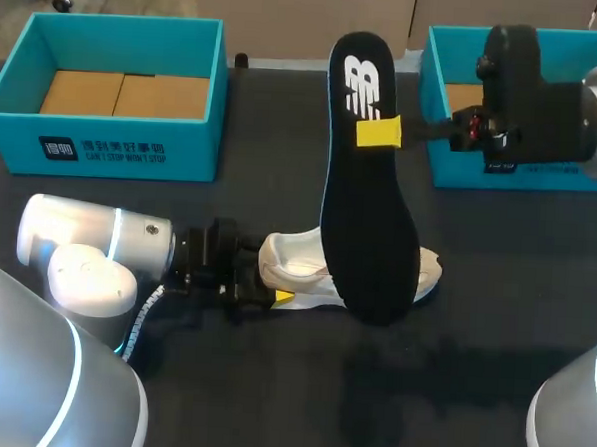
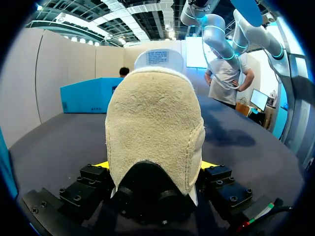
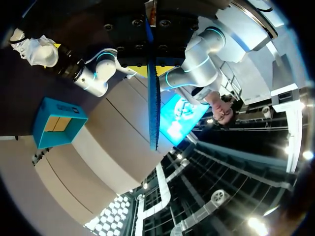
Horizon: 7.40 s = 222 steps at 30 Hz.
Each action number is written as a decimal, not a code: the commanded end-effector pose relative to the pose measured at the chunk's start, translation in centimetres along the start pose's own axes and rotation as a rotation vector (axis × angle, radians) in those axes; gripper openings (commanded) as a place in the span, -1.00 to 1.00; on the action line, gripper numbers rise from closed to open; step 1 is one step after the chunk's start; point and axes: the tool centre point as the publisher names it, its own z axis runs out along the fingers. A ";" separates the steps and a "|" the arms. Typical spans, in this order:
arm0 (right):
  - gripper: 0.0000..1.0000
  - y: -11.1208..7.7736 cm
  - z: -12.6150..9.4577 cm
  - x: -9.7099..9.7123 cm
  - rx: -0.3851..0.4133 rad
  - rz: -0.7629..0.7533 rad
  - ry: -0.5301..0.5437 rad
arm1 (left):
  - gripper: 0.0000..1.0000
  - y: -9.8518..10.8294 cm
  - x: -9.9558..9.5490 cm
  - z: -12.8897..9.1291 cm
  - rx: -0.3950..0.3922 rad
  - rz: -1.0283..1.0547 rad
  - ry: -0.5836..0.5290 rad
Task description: Take the shoe out of the shoebox, open the shoe tongue, remove and reinsert the insole, then place the shoe into the shoebox
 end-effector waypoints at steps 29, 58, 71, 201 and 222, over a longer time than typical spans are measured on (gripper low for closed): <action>-1.00 -1.0 -0.1 -1.0 -0.030 0.016 0.003 | -1.00 0.1 0.0 0.1 -0.004 0.000 0.001; -1.00 -1.0 -0.1 -1.0 -0.030 0.016 0.003 | 1.00 -1.3 0.1 -2.1 -0.181 -0.044 0.099; -1.00 -1.0 -0.1 -1.0 -0.030 0.016 0.003 | 1.00 -1.4 0.3 -2.1 -0.233 -0.033 0.106; -1.00 -1.0 -0.1 -1.0 -0.030 0.016 0.003 | 1.00 -7.3 1.1 -4.0 -1.120 0.057 -0.028; -1.00 -1.0 -0.1 -1.0 -0.030 0.016 0.003 | 1.00 -8.2 -3.8 -0.6 -1.103 0.057 -0.026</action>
